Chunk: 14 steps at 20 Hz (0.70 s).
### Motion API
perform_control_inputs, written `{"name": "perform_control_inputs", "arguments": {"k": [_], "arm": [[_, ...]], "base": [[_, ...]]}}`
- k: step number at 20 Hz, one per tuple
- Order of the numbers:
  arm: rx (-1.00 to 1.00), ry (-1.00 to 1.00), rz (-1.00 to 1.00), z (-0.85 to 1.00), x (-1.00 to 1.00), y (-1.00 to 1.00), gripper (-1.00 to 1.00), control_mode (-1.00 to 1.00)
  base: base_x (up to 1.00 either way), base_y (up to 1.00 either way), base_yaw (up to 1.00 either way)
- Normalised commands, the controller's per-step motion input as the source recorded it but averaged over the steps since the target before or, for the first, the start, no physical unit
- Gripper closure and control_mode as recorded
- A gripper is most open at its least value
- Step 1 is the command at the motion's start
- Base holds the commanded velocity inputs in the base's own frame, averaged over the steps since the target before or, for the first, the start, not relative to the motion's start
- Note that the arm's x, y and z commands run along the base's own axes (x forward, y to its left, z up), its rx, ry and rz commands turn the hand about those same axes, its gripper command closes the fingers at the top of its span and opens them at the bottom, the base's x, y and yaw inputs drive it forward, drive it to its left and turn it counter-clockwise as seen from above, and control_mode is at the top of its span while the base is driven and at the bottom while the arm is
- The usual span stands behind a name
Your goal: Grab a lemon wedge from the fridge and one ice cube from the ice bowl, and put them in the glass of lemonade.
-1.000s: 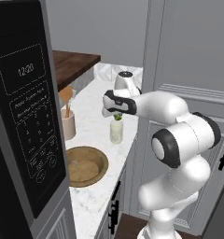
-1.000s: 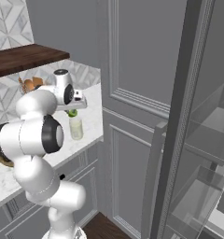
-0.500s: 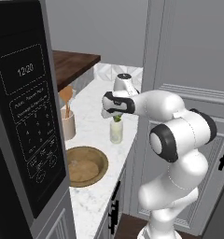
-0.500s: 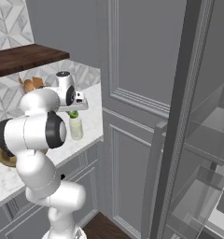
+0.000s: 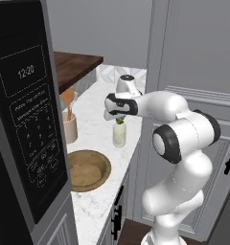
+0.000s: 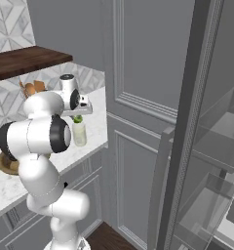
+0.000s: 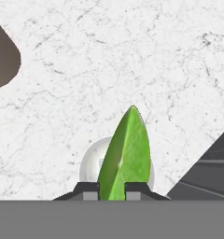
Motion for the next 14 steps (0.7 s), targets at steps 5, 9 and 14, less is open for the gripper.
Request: {"name": "perform_control_inputs", "arguments": {"k": [5,9,14], "arm": [[0.0,0.0,0.0,0.0,0.0,0.0,1.0,-1.0],[0.0,0.0,0.0,0.0,0.0,0.0,1.0,-1.0],[0.0,0.0,0.0,0.0,0.0,0.0,-1.0,-1.0]], "base": [[0.0,0.0,0.0],[0.0,0.0,0.0],[0.0,0.0,0.0]]}}
